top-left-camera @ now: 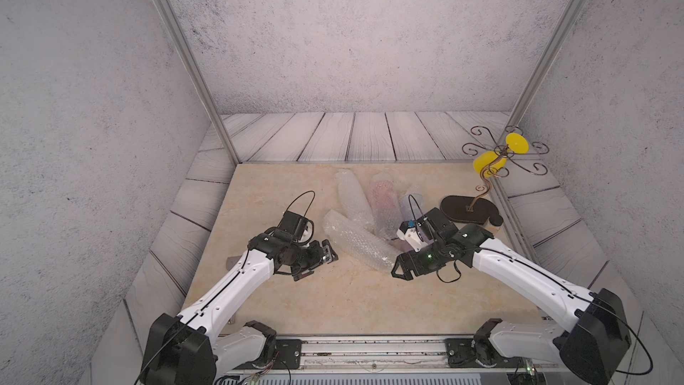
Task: Unwrap the vase from the bubble wrap
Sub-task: Adjust the bubble wrap at the center of the board.
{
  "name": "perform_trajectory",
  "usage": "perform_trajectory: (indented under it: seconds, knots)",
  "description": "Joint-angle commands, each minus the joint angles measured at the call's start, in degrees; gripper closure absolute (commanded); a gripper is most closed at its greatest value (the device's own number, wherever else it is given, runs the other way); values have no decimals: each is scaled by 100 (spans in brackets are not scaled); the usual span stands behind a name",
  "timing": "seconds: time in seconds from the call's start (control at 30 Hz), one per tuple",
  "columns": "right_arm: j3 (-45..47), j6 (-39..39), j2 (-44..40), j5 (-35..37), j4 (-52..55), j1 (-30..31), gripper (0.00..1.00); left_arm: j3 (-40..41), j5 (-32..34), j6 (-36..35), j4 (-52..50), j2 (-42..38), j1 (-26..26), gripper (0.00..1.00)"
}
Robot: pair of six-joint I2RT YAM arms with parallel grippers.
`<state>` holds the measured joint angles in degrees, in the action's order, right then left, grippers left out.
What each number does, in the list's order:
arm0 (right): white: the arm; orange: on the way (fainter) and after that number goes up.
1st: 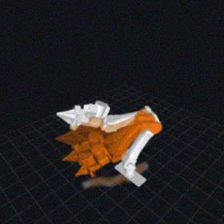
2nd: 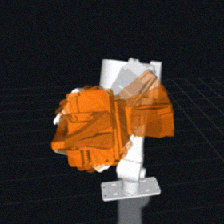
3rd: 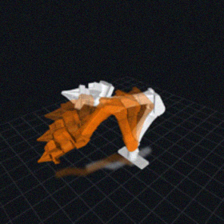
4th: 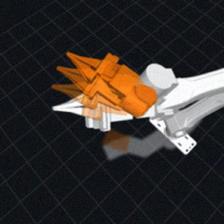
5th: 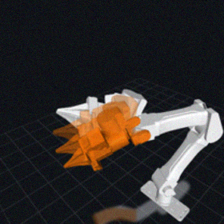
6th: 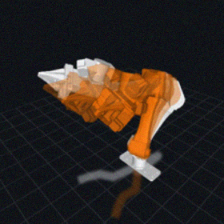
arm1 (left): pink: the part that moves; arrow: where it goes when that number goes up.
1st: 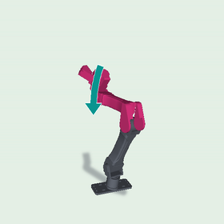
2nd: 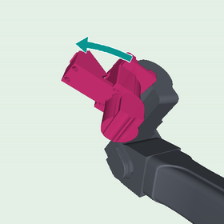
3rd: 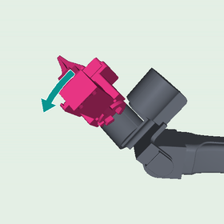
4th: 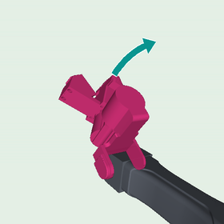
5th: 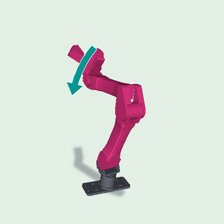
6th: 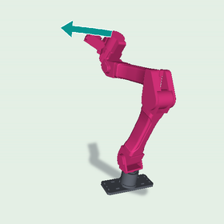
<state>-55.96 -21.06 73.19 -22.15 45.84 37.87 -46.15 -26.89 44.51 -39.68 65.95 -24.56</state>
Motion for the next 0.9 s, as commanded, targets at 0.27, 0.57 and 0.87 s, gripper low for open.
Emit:
perform_trajectory:
  seconds: [0.27,0.57,0.87]
  knots:
    - [-204,-815,1378,725,-1089,583,19,-318,-450,-1406,-742,-7,1,4]
    - [7,-1249,1471,1197,-1756,634,28,-52,-542,-1401,-616,-219,12,5]
    - [-239,-1043,1650,1086,-1913,820,55,106,-478,-1203,-594,-497,5,7]
